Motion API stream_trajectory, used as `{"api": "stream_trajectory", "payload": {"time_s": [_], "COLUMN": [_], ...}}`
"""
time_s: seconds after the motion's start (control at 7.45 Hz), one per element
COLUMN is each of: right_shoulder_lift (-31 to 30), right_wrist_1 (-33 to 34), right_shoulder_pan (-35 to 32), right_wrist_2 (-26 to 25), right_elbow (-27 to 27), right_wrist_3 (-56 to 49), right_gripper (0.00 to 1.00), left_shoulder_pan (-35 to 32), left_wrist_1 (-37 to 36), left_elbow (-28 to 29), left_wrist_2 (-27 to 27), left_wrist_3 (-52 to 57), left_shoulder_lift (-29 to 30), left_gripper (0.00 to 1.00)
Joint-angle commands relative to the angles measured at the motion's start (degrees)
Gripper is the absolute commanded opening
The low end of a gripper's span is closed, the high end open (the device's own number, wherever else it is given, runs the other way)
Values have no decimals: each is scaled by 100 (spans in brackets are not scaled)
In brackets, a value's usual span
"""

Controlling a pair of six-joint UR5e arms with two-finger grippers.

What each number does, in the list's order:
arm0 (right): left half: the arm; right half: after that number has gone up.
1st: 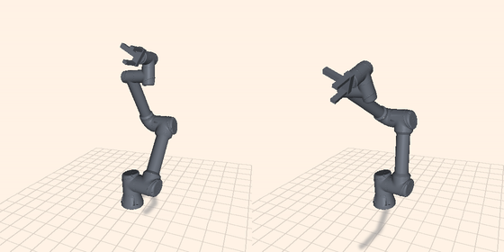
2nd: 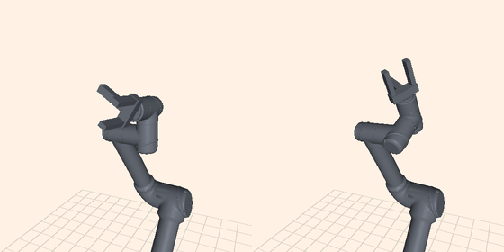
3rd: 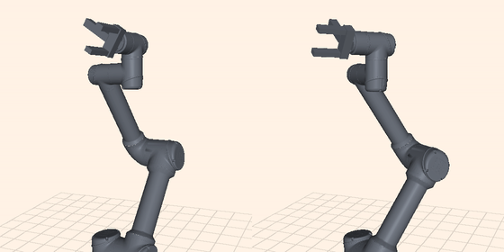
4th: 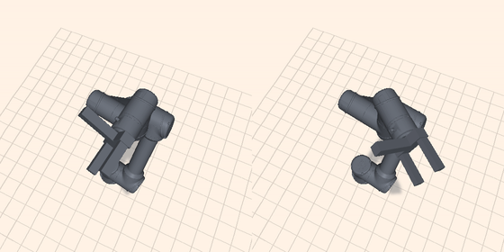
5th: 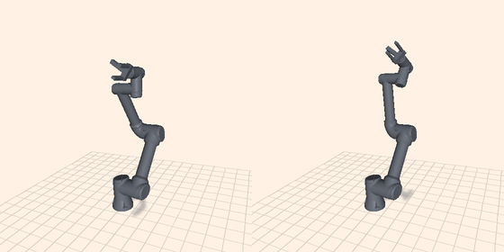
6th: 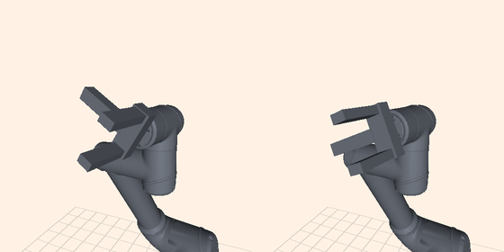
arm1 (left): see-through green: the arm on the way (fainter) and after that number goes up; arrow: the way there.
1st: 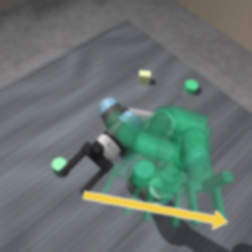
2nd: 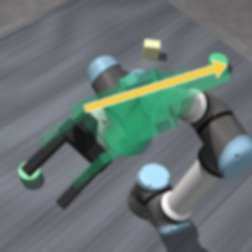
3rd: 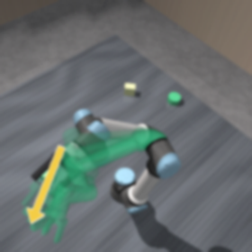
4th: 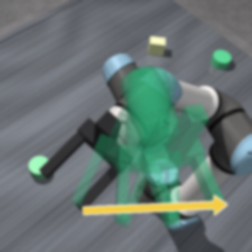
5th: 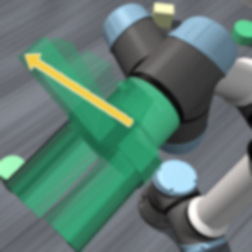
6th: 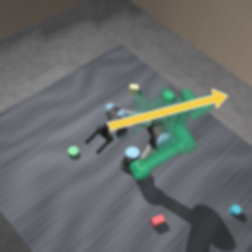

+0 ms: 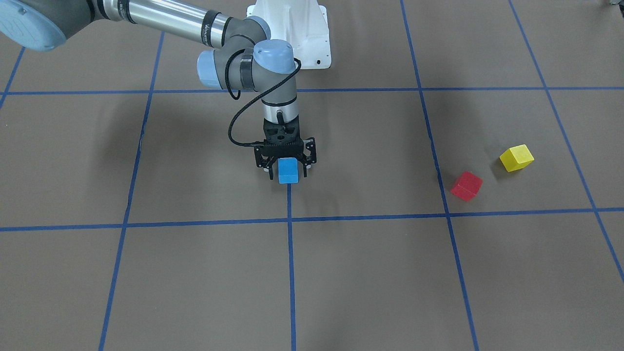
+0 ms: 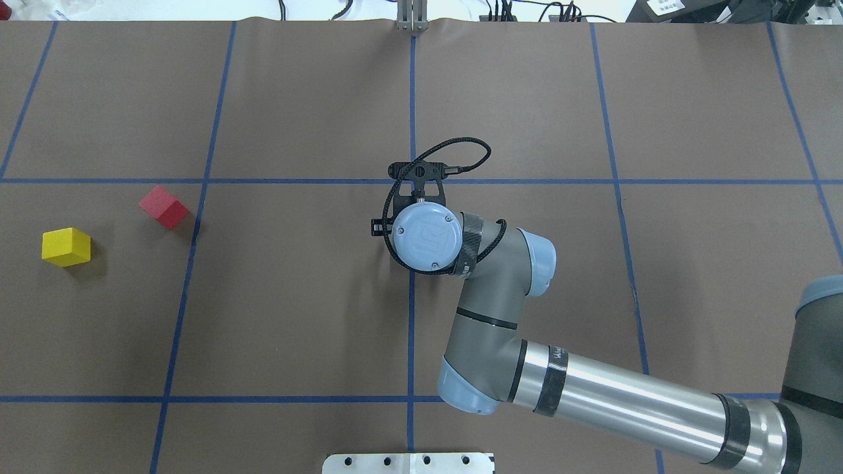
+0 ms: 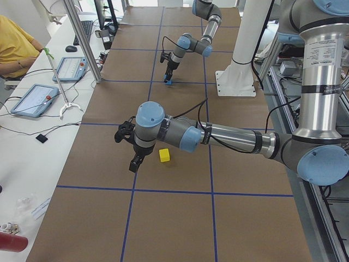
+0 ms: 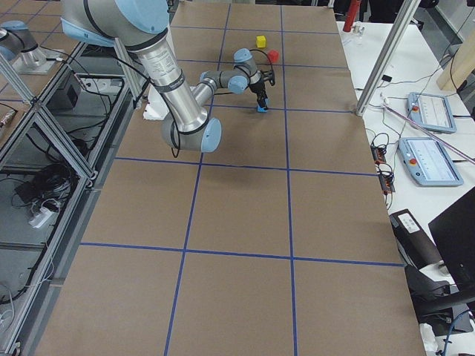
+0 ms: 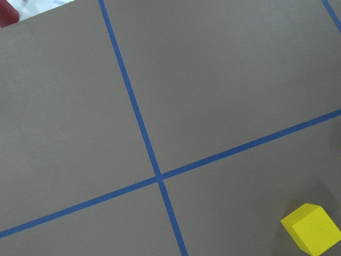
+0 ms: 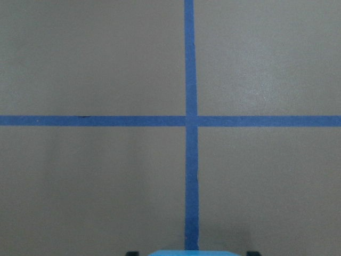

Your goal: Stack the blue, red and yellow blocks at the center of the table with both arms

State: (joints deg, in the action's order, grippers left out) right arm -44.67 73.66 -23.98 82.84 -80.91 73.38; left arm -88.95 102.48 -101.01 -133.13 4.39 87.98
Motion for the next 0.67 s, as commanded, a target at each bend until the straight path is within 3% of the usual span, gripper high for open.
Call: {"api": "stream_trajectory", "payload": {"time_s": [0.0,0.27,0.4,0.54], "right_shoulder_lift": [46,-24,-251,-601], "right_wrist_1": [78,770,895,905], "right_shoulder_pan": [-552,-1805,-2517,-3359], "right_wrist_2": [170,1483,2134,2958], "right_elbow": [-126,-494,-687,-846], "right_wrist_3": [-25,-749,-1416,-2275], "right_gripper": [100,100,100,100], "left_shoulder_pan": [0,0,26,87], "left_wrist_1": [0,148,219,733], "left_elbow": [-23,-94,-207,-321], "left_wrist_2": [6,6,-3,-20], "left_wrist_3": [-9,-131,-1011,-1907], "left_shoulder_lift": [18,384,491,492], "left_gripper": [100,100,100,100]}}
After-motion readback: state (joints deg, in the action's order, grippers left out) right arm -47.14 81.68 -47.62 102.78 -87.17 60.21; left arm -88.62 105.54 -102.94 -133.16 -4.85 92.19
